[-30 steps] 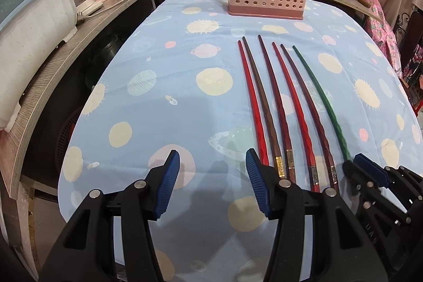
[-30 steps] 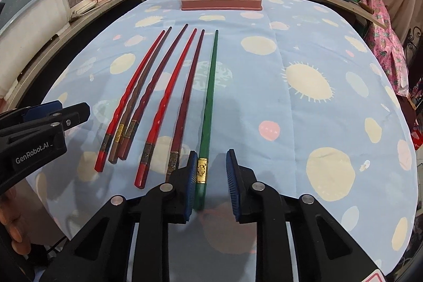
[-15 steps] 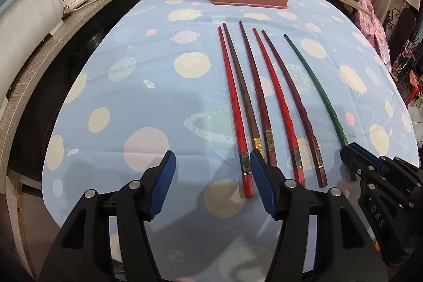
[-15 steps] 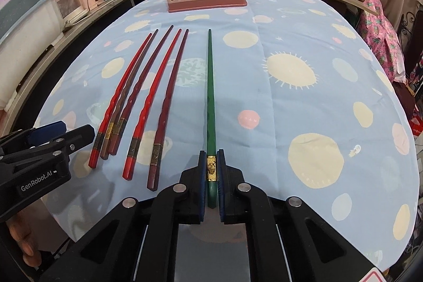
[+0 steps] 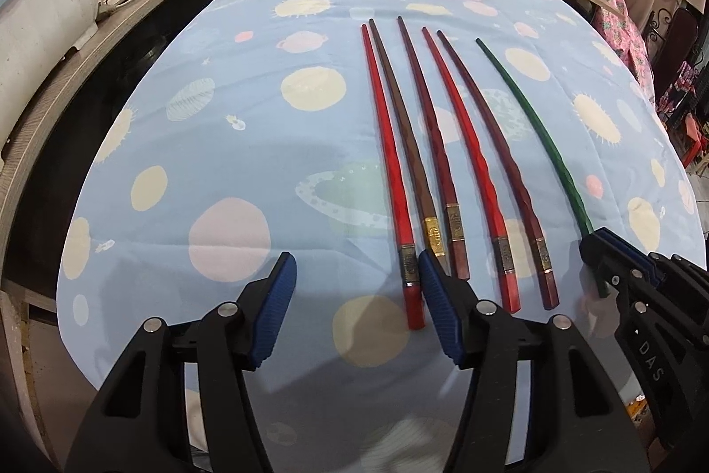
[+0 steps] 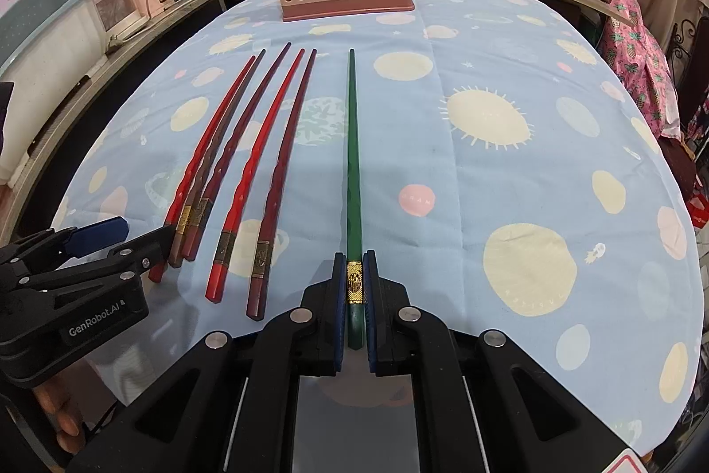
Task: Organize utensils
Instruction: 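Grasp the green chopstick with the right tool while the left tool grasps a red chopstick, then lift both chopsticks and drop them into the pink holder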
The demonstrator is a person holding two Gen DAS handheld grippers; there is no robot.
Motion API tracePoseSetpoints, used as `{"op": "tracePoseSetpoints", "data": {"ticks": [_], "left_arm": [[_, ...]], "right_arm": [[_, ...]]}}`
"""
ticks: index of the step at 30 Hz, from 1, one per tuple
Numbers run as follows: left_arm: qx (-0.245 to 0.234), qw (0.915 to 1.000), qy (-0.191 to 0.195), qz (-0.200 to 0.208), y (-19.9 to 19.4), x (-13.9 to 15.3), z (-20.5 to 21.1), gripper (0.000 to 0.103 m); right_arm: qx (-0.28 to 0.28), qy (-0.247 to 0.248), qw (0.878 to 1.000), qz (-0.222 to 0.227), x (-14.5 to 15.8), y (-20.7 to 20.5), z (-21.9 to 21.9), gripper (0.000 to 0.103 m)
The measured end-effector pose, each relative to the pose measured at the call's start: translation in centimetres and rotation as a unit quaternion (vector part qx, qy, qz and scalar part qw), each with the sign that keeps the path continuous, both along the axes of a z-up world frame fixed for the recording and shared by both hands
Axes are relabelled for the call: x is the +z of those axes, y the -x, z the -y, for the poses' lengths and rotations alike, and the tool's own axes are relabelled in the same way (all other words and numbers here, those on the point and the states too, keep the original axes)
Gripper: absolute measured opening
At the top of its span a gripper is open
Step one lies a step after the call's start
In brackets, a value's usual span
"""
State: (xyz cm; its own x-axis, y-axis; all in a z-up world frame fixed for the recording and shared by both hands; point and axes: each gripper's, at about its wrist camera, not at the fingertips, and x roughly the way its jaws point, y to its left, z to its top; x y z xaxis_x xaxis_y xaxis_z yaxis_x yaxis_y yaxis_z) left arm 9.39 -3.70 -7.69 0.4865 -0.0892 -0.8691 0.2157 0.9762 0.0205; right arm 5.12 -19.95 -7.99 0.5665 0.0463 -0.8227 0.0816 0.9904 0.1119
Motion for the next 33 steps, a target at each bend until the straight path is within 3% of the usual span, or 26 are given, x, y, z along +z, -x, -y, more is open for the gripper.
{"op": "tracePoseSetpoints", "data": {"ticks": [6,13,19,33], "left_arm": [[-0.004,0.9998,0.017,-0.007,-0.2,0.4,-0.4,0.008],[-0.004,0.9997,0.026,-0.002,0.1,1.4,-0.8,0.007],[0.002,0.9992,0.035,0.018,0.2,4.0,-1.5,0.007],[0.021,0.992,0.071,0.102,-3.1,13.2,-3.3,0.007]], "right_arm": [[0.0,-0.002,1.0,-0.001,0.0,-0.1,0.1,0.007],[-0.001,-0.012,1.0,0.003,0.8,0.3,0.5,0.007],[-0.005,-0.017,0.999,0.028,3.2,0.4,1.1,0.007],[-0.017,-0.018,0.99,0.141,13.0,-2.1,3.8,0.007]]}}
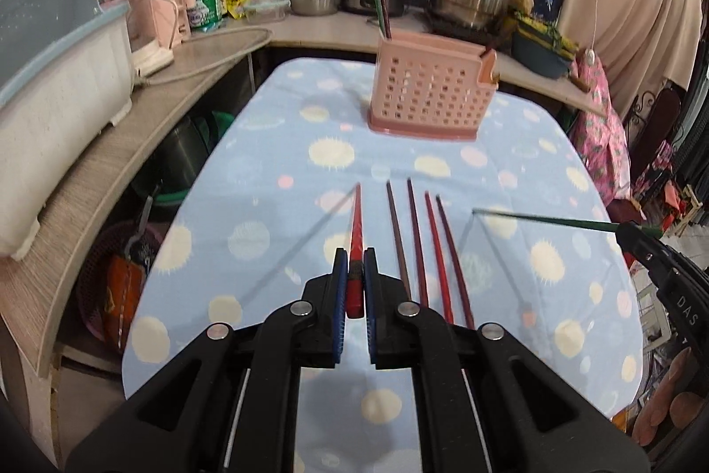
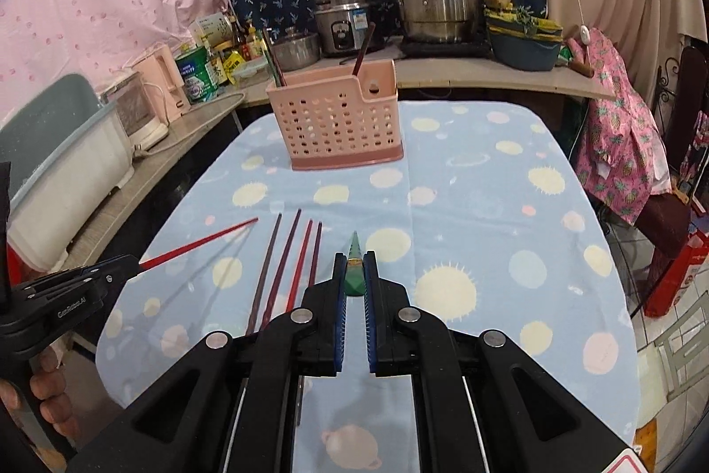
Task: Organize utensils
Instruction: 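Lift both chopsticks and drop them into the pink holder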
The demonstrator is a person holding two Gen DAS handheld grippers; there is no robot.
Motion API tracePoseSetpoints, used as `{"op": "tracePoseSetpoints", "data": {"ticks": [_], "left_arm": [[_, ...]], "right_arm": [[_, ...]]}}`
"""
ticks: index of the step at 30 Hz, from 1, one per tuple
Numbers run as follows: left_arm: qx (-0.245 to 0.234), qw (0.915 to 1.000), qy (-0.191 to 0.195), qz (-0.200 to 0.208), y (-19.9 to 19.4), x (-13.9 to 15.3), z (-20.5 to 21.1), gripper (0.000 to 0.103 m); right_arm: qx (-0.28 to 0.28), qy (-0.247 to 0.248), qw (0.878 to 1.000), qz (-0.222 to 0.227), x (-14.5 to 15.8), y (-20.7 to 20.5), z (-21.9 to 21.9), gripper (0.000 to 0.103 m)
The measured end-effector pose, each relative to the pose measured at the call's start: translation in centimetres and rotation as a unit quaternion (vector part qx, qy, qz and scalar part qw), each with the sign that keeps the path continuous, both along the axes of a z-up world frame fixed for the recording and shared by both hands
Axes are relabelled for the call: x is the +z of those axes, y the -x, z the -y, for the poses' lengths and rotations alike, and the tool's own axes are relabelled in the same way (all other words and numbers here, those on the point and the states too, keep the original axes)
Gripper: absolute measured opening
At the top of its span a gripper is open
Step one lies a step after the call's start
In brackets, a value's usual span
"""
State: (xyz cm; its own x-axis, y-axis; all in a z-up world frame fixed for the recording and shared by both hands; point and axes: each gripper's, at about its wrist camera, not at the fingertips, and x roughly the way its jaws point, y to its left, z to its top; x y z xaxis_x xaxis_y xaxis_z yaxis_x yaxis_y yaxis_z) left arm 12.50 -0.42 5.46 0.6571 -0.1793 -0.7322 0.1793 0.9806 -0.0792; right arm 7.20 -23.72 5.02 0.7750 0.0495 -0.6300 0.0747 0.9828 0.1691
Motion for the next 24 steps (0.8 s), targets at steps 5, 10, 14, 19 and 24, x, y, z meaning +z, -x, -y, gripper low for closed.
{"op": "tracePoseSetpoints", "data": {"ticks": [5,10,14,19,24], "left_arm": [[0.007,0.9994,0.007,0.033,-2.3,3.2,-0.1,0.007],[0.007,0.9982,0.021,0.055,-5.2,6.1,0.1,0.007],[0.004,0.9971,0.03,0.07,-7.7,8.4,0.6,0.007],[-0.005,0.9941,0.043,0.099,-10.1,11.9,1.4,0.007],[-0.009,0.9886,0.066,0.135,-13.1,16.2,2.7,0.007]], "right_arm": [[-0.003,0.0,0.999,0.034,2.8,-2.3,0.9,0.007],[-0.003,-0.005,0.999,0.053,4.4,-4.6,1.6,0.007],[-0.002,-0.014,0.998,0.064,5.7,-6.6,2.1,0.007],[0.002,-0.03,0.995,0.091,8.4,-9.0,2.7,0.007],[0.01,-0.056,0.991,0.125,11.6,-12.4,3.2,0.007]]}}
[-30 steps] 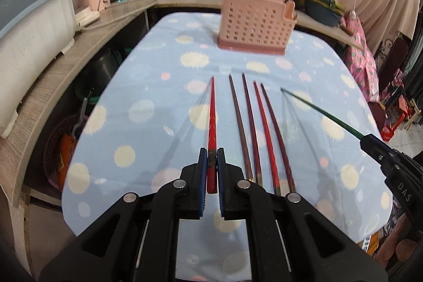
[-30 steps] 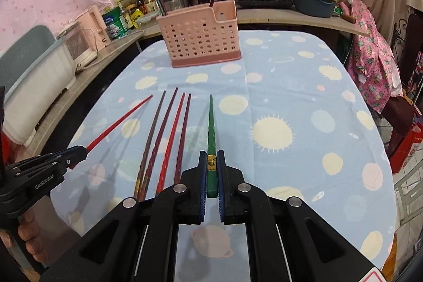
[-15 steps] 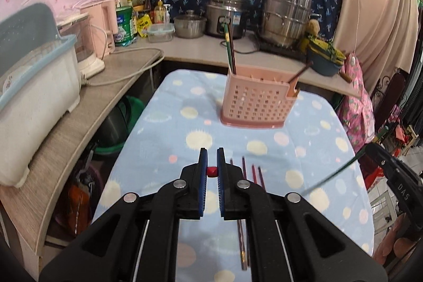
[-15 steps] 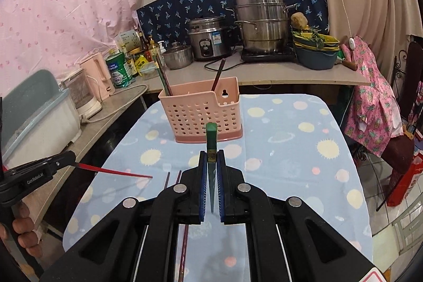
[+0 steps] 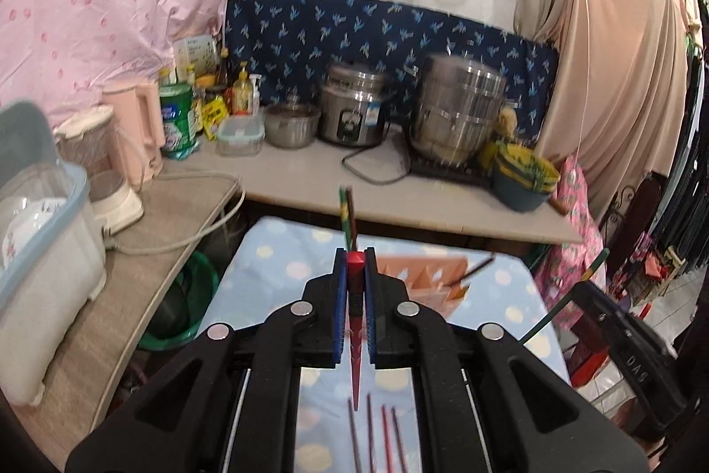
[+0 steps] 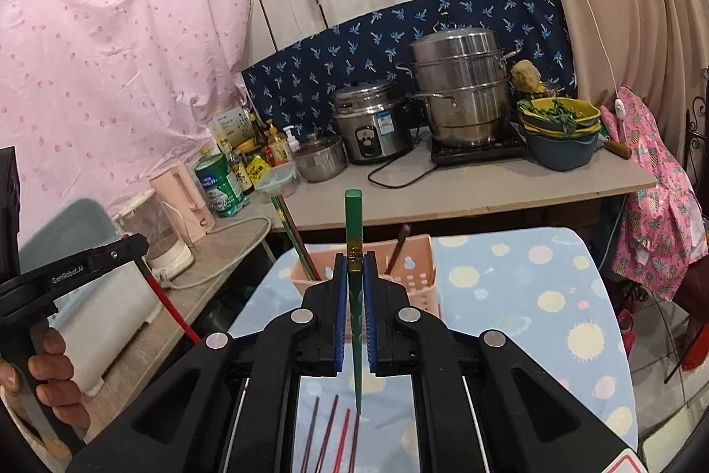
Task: Organize utensils
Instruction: 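Lift both chopsticks and drop them into the pink holder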
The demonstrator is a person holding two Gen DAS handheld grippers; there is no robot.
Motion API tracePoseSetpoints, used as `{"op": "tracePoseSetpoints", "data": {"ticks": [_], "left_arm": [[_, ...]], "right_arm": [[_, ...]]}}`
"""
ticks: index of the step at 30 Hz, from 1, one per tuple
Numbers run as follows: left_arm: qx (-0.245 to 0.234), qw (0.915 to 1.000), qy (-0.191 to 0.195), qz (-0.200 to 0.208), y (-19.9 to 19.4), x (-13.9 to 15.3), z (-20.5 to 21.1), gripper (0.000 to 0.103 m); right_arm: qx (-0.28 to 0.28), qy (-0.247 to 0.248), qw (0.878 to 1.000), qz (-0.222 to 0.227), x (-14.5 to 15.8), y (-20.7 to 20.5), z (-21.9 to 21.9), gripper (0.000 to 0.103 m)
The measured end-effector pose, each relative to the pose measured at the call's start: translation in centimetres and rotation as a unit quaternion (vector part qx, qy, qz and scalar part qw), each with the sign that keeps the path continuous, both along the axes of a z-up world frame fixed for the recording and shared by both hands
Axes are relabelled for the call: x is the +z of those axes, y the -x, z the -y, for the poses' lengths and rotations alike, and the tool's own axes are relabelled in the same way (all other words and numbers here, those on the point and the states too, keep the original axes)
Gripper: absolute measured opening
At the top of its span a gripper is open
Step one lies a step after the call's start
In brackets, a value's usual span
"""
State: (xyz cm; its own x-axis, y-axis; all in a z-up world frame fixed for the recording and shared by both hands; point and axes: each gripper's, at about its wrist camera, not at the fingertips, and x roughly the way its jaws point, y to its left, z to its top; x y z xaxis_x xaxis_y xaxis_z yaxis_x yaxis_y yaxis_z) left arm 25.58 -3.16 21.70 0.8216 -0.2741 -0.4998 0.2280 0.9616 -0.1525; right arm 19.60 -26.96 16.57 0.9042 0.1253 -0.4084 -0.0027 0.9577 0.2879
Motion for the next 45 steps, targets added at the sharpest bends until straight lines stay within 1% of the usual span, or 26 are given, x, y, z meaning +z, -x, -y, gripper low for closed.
{"op": "tracePoseSetpoints", "data": {"ticks": [3,6,8,10,14,17,19,25,30,31,33,34,35,38,40,42,45], "left_arm": [[0.002,0.9995,0.008,0.031,-1.5,2.7,0.9,0.007],[0.003,0.9984,0.019,0.054,-3.4,4.7,1.9,0.007],[0.008,0.9975,0.023,0.066,-4.7,5.4,2.6,0.007],[0.011,0.9969,0.026,0.073,-6.1,5.4,3.0,0.007],[0.019,0.9968,0.022,0.075,-8.6,4.2,3.9,0.007],[0.019,0.9978,0.015,0.062,-10.4,2.5,4.3,0.007],[0.019,0.9987,0.011,0.047,-11.3,1.0,4.4,0.007],[0.019,0.9998,0.008,0.005,-12.9,-2.8,4.6,0.007],[0.021,0.9998,0.0,-0.005,-13.1,-4.3,4.9,0.008],[0.022,0.9997,-0.002,-0.007,-13.1,-4.4,4.9,0.01],[0.026,0.9996,-0.004,-0.01,-12.9,-4.8,4.9,0.028],[0.029,0.9995,-0.005,-0.007,-12.7,-4.8,4.9,0.033],[0.032,0.9995,-0.008,-0.005,-12.6,-4.9,4.9,0.035],[0.036,0.9992,-0.016,-0.005,-11.9,-5.1,4.9,0.037],[0.04,0.999,-0.02,-0.004,-11.6,-5.2,4.9,0.045],[0.045,0.9986,-0.026,0.002,-10.8,-5.2,4.9,0.049],[0.047,0.9982,-0.037,0.005,-9.7,-5.3,4.9,0.05]], "right_arm": [[0.0,-0.004,1.0,0.024,2.2,-2.1,0.0,0.007],[0.001,-0.011,0.999,0.05,4.2,-4.4,0.1,0.007],[-0.003,-0.008,0.998,0.063,5.2,-6.0,0.1,0.007],[-0.007,-0.009,0.997,0.07,5.7,-7.7,0.3,0.007],[-0.012,-0.007,0.998,0.068,5.1,-10.7,0.6,0.007],[-0.015,-0.005,0.999,0.05,3.6,-12.5,0.7,0.007],[-0.015,-0.004,0.999,0.033,2.1,-13.4,0.9,0.007],[-0.013,0.0,1.0,-0.008,-1.7,-15.2,1.0,0.007],[-0.01,0.006,1.0,-0.027,-3.2,-15.7,1.0,0.008],[-0.012,0.006,1.0,-0.026,-3.3,-15.7,1.1,0.01],[-0.013,0.008,1.0,-0.027,-3.3,-15.6,1.0,0.015],[-0.014,0.008,1.0,-0.026,-3.3,-15.4,1.1,0.02],[-0.014,0.008,1.0,-0.025,-3.2,-15.3,1.1,0.023],[-0.014,0.012,1.0,-0.023,-3.1,-14.6,1.1,0.024],[-0.014,0.017,1.0,-0.02,-2.8,-14.0,0.9,0.025],[-0.015,0.018,1.0,-0.018,-2.5,-13.5,0.8,0.027],[-0.012,0.015,1.0,-0.015,-2.2,-12.2,0.6,0.029]]}}
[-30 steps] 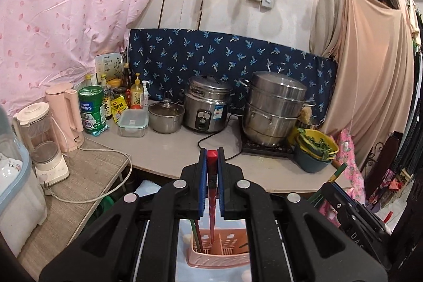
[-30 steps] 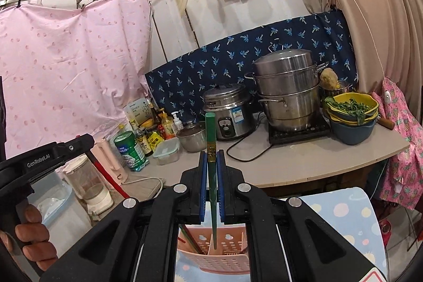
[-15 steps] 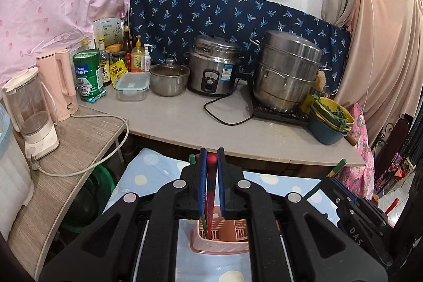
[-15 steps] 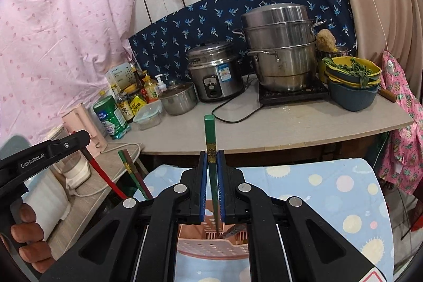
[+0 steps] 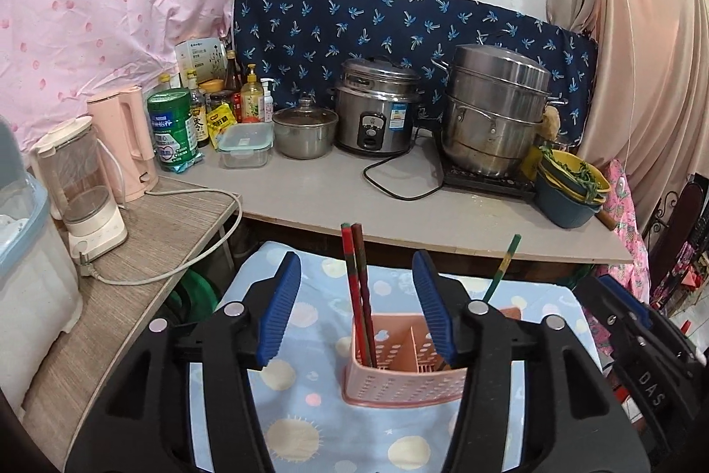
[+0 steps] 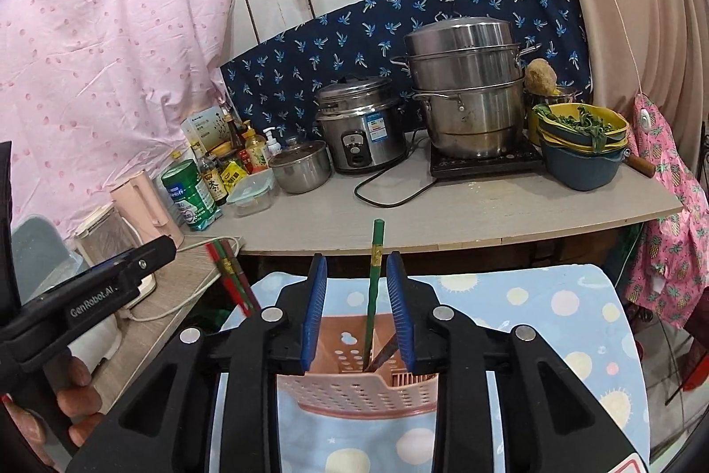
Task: Organize utensils
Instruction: 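Lift both chopsticks and drop them into the pink holder, then move both open tools back down to the remaining chopsticks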
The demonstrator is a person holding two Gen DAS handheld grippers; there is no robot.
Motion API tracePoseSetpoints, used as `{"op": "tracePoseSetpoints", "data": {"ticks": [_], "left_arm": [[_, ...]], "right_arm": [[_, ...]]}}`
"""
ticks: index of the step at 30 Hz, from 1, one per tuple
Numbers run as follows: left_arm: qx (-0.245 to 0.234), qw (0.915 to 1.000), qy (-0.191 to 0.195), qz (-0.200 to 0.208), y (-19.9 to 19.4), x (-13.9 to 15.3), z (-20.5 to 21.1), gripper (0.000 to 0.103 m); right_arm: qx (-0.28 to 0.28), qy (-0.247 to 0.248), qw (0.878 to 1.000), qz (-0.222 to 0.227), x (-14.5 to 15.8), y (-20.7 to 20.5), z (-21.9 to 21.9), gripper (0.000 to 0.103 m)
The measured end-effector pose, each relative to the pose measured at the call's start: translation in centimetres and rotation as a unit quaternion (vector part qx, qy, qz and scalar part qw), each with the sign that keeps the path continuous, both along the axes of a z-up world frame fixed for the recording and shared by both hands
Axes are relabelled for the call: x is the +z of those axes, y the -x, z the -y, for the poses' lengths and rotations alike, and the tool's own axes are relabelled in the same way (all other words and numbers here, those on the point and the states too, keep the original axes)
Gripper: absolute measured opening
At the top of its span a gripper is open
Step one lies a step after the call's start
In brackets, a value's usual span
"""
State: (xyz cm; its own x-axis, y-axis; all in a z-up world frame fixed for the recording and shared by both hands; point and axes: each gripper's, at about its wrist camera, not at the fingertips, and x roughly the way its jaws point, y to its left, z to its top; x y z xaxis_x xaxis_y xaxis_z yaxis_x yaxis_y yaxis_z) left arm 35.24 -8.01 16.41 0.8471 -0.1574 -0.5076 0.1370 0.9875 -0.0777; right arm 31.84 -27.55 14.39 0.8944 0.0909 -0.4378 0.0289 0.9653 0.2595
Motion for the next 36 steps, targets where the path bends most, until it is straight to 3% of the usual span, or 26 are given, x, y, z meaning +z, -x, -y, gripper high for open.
{"op": "tracePoseSetpoints", "data": {"ticks": [16,21,36], "left_arm": [[0.004,0.9993,-0.03,-0.021,7.6,-2.1,-1.1,0.05],[0.004,0.9986,-0.041,-0.034,10.1,-3.9,-1.3,0.055],[-0.003,0.9948,-0.061,-0.081,15.6,-9.2,-1.8,0.055]], "right_arm": [[0.018,0.017,1.0,-0.016,-1.0,8.8,-2.8,0.036],[0.014,0.024,0.999,-0.033,-2.4,11.4,-3.5,0.036],[0.016,0.035,0.996,-0.075,-6.5,17.2,-5.1,0.036]]}}
